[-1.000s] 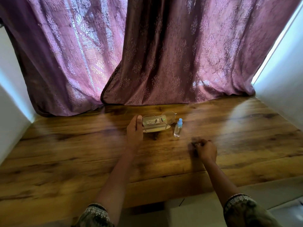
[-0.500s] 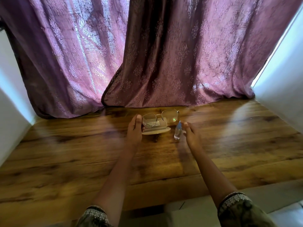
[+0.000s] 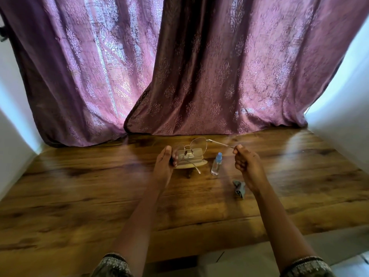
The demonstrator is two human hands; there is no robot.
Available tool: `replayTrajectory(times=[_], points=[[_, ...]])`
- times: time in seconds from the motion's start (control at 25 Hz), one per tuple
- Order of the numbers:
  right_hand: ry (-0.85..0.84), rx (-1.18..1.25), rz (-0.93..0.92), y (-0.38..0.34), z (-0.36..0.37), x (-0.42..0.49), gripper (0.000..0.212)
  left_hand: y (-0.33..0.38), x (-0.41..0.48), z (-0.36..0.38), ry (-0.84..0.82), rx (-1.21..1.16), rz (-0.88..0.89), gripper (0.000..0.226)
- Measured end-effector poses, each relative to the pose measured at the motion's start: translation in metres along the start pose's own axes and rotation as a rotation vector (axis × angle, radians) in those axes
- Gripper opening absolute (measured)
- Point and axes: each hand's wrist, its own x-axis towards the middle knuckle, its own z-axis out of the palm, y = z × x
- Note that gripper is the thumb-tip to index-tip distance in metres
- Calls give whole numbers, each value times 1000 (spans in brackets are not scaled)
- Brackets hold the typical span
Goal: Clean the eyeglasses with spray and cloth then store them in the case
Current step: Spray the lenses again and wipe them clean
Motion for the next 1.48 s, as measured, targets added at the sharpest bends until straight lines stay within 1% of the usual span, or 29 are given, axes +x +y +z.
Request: replayTrajectory(times=[0.12, 0.28, 0.4, 0.48, 0.56, 0.72, 0.8, 0.88, 0.96, 1.0, 1.08, 1.16, 1.36, 1.48], points=[[-33, -34, -67, -10, 4, -5, 23, -3, 0, 1, 1, -17, 5, 42], [-43, -103, -89, -14, 14, -9, 22, -9, -1, 1, 50, -14, -13, 40], [-77, -151, -91, -16, 21, -12, 19, -10, -5, 5, 121, 141, -33, 36], [-89, -198, -95, -20, 26, -15, 18, -8, -4, 5, 160, 235, -9, 33], [-87, -247, -108, -24, 29, -16, 18, -2, -1, 3, 174, 288, 101, 29], [-24, -328, -134, -26, 30, -14, 16, 27, -2, 17, 122, 486, 386, 33], [9, -350, -143, -23, 30, -12, 16, 39, -2, 26, 62, 594, 448, 34], [37, -363, -147, -20, 29, -10, 18, 39, -1, 29, 7, 750, 504, 32], [60, -366, -147, -18, 28, -9, 21, 34, 0, 30, 17, 903, 566, 25], [66, -374, -146, -17, 28, -9, 21, 32, 0, 31, 47, 927, 587, 19], [68, -411, -151, -16, 27, -9, 21, 30, -1, 32, 115, 940, 603, 14], [63, -446, -153, -15, 26, -9, 21, 28, -1, 32, 154, 986, 592, 16], [88, -527, -118, -9, 22, -6, 26, 20, -7, 36, 184, 1074, 548, 16], [88, -534, -101, -8, 23, -6, 24, 15, -7, 39, 208, 1126, 541, 15]])
